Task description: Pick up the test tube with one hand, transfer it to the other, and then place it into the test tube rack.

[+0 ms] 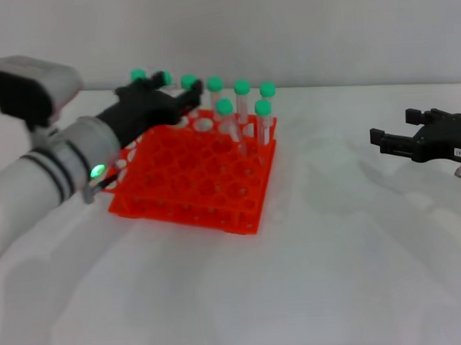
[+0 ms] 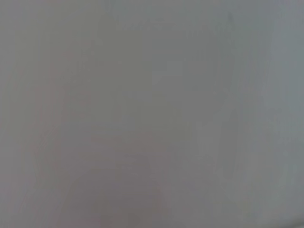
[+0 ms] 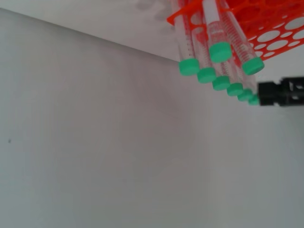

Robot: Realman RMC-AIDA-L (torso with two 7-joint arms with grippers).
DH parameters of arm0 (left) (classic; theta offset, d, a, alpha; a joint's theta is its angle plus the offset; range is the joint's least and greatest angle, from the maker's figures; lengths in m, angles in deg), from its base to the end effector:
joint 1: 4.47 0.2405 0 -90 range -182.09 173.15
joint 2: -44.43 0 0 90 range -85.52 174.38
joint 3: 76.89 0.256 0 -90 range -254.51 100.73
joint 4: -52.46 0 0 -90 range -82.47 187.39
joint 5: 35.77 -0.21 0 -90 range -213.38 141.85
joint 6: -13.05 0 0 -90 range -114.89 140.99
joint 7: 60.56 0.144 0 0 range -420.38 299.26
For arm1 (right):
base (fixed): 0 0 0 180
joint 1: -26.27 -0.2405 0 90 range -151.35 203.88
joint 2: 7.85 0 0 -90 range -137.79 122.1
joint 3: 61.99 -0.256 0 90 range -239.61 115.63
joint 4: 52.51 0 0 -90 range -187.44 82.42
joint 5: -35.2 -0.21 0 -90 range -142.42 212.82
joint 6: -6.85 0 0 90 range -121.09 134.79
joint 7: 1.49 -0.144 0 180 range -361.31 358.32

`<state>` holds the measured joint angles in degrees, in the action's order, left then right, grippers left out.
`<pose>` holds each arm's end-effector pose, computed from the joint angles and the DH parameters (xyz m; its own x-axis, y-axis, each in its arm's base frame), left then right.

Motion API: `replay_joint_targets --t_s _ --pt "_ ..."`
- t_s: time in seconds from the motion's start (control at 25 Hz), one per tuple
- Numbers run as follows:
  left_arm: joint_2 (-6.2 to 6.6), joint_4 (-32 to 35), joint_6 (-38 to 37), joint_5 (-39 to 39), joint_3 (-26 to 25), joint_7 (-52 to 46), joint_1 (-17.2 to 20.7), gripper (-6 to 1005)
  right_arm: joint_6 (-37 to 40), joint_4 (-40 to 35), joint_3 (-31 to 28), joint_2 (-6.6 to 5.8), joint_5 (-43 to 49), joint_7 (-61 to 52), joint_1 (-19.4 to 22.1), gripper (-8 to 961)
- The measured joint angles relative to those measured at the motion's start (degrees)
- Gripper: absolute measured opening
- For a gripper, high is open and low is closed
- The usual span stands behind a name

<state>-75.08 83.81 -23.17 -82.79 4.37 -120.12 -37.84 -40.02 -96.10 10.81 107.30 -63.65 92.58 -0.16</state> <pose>-0.2306 0.4227 -0.0325 0.6869 0.2299 0.6895 0.6891 -0.5075 -0.5173 0.2580 0.4019 0.0118 0.7469 -0.3231 -0.5812 -0.6368 -0.5990 -0.4854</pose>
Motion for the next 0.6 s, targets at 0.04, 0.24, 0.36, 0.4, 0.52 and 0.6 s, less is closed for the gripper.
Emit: replay_joint_targets --t_s 0.04,0.24,0.36,0.4,0.52,0.6 --pt "0.00 1.4 -0.7 1.7 0.0 1.6 2.0 745 0.0 0.0 -0.2 0.00 0.0 0.0 0.1 854" --pt "0.28 3.2 -10.5 8.1 -0.2 8.6 8.5 745 -0.4 -0.1 -1.9 -0.04 0.1 0.5 1.1 854" --pt "0.51 3.2 -18.3 9.8 -0.4 12.7 11.6 745 -0.7 -0.2 -3.7 -0.06 0.0 2.1 2.1 854" --pt "0.58 3.2 -21.0 9.6 -0.4 14.1 12.4 745 -1.0 -0.2 -4.5 -0.04 0.0 2.8 2.4 854" --pt "0.90 3.1 -26.0 7.8 -0.4 15.6 13.7 745 -3.2 0.0 -8.3 0.18 -0.4 5.8 3.8 854" --pt "1.36 2.9 -27.8 6.0 -0.4 15.2 13.9 745 -5.4 1.0 -10.4 0.24 -2.8 9.0 5.2 854"
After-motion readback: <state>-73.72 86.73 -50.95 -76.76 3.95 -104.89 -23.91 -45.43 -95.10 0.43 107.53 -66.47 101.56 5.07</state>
